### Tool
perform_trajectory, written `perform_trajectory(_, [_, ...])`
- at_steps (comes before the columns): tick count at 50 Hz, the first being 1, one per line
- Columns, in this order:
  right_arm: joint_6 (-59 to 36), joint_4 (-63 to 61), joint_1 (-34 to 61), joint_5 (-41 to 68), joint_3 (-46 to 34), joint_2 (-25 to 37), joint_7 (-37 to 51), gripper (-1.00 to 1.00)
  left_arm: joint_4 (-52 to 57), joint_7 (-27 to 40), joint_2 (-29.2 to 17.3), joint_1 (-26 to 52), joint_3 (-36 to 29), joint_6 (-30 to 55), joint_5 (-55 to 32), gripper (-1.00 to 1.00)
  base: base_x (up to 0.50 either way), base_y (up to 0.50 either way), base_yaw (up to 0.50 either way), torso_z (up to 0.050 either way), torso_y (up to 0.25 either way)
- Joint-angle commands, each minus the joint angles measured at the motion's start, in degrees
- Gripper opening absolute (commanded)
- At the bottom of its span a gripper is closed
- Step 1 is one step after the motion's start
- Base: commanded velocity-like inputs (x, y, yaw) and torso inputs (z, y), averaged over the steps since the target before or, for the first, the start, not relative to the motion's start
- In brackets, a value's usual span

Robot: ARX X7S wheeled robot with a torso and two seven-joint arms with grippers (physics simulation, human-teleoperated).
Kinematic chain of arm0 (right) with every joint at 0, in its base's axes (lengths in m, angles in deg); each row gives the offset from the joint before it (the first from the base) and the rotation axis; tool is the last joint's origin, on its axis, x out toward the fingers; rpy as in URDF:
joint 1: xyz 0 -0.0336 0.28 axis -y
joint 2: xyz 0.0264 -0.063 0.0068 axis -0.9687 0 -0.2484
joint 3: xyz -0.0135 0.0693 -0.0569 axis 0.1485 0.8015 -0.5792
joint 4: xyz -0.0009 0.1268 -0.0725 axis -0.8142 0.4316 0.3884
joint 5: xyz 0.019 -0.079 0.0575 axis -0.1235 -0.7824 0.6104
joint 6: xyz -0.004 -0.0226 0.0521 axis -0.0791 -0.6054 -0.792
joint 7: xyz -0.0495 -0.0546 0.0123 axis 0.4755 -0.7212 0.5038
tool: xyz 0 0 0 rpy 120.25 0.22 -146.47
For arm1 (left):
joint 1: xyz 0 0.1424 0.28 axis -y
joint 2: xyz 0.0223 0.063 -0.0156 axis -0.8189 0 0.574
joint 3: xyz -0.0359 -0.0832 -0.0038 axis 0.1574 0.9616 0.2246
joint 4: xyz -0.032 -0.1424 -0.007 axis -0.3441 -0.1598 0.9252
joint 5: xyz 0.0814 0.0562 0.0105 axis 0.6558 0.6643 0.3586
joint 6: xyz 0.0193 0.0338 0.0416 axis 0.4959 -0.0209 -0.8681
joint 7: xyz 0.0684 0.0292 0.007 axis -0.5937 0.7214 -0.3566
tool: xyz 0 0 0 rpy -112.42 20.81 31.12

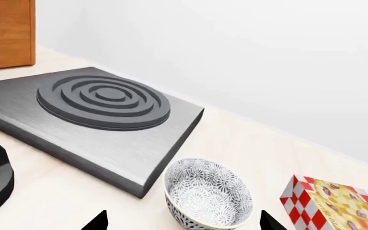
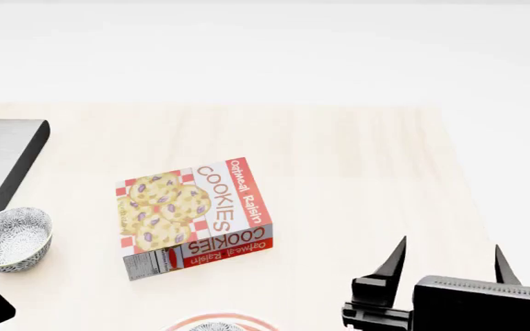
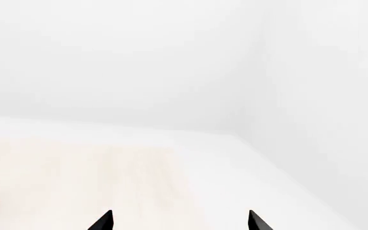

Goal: Pick the akita bowl next to the plate and place it on the plate.

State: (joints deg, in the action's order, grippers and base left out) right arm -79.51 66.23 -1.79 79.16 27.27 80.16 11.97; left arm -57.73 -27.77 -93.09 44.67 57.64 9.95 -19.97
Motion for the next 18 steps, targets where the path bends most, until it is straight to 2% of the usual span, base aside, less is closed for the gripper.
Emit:
perform_trajectory(1, [1.58, -0.58, -0.81, -3.24, 0.4, 0.74, 2.58, 1.0, -0.18, -0.06, -0.07, -0.01, -0.31, -0.55, 0.41, 1.0, 0.0, 0.0, 0.0, 0.0, 0.0])
perform_trajectory(18, [0.14, -5.88, -1.77, -3.2, 1.45, 2.28, 3.86, 1.0, 0.12, -0.21, -0.28, -0.25, -0.52, -0.9, 0.26, 1.0, 0.0, 0.0, 0.0, 0.0, 0.0])
